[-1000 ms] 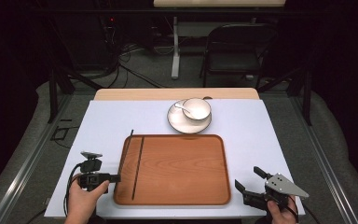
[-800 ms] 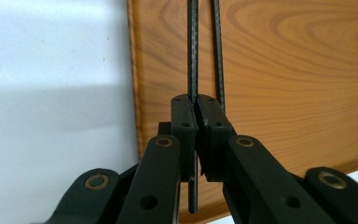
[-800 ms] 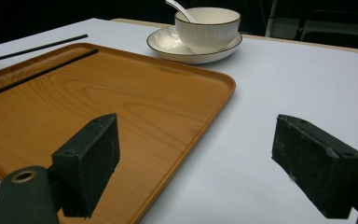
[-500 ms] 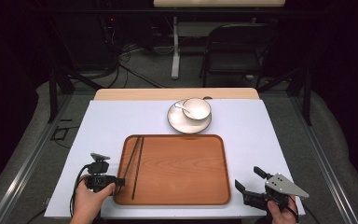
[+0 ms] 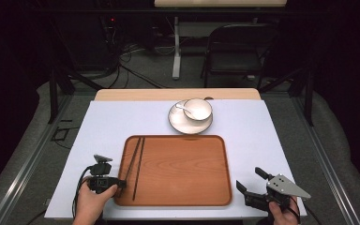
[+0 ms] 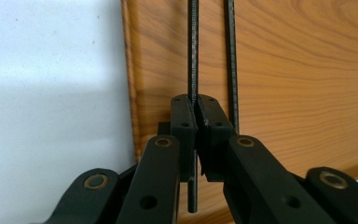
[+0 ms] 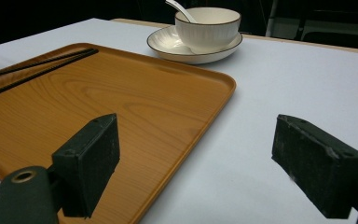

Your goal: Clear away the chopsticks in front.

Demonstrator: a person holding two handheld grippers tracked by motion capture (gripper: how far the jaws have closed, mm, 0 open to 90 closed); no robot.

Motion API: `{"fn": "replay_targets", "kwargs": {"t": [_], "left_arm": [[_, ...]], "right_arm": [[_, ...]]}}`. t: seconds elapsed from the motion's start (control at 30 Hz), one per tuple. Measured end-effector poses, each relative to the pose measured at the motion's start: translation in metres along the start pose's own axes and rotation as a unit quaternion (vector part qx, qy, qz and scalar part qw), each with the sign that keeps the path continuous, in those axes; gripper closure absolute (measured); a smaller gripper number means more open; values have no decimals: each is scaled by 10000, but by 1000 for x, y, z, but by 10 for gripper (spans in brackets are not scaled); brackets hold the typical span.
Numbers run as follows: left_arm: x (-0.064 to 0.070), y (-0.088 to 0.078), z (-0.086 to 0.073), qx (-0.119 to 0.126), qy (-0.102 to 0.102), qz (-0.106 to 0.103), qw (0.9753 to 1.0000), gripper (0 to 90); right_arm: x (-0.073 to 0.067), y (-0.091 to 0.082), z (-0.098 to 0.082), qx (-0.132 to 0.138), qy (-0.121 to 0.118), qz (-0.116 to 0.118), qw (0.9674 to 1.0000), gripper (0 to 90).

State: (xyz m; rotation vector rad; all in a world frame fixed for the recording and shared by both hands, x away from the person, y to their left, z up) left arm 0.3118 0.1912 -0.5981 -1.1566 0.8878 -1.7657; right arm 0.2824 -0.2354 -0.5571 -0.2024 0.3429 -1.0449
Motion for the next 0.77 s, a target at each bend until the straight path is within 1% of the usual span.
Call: {"fn": "replay_targets", "kwargs": {"t": [0.23,0.43,0.47,0.53,0.57,0.67,0.7,0.77], "left_arm": [[-2,0,-1,-25,52,38,10000,841],[-3,0,-1,17,61,57,10000,831],[-2,0,-2,20,36,39,10000,831],[-3,-2,-2,51,61,26,10000,821],[-3,-4,-1,101,55,25,9999,814],[-2,-9,0,217,97,-24,9997,740],[-1,-11,1,317,76,-45,9995,740],[-2,-16,3,456,113,-50,9989,680]], "right_arm": [[0,0,0,-3,0,4,10000,147],[0,0,0,-2,-17,-3,10000,147],[0,0,0,-2,-17,-3,10000,147],[0,0,0,-2,-17,-4,10000,147],[0,0,0,-1,-19,-5,10000,147],[0,0,0,-1,-17,-9,10000,147],[0,0,0,-1,-17,-9,10000,147],[0,0,0,1,-2,-7,10000,147]]}}
Point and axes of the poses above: each handheld gripper's, and its own axes: y roughly forward along the jaws, z roughly out of its top, x roughly to its right, the point moved 8 cm from there along y, roughly forward along the jaws, and after that the axes turned 8 degrees about y, right-handed, at the moved point
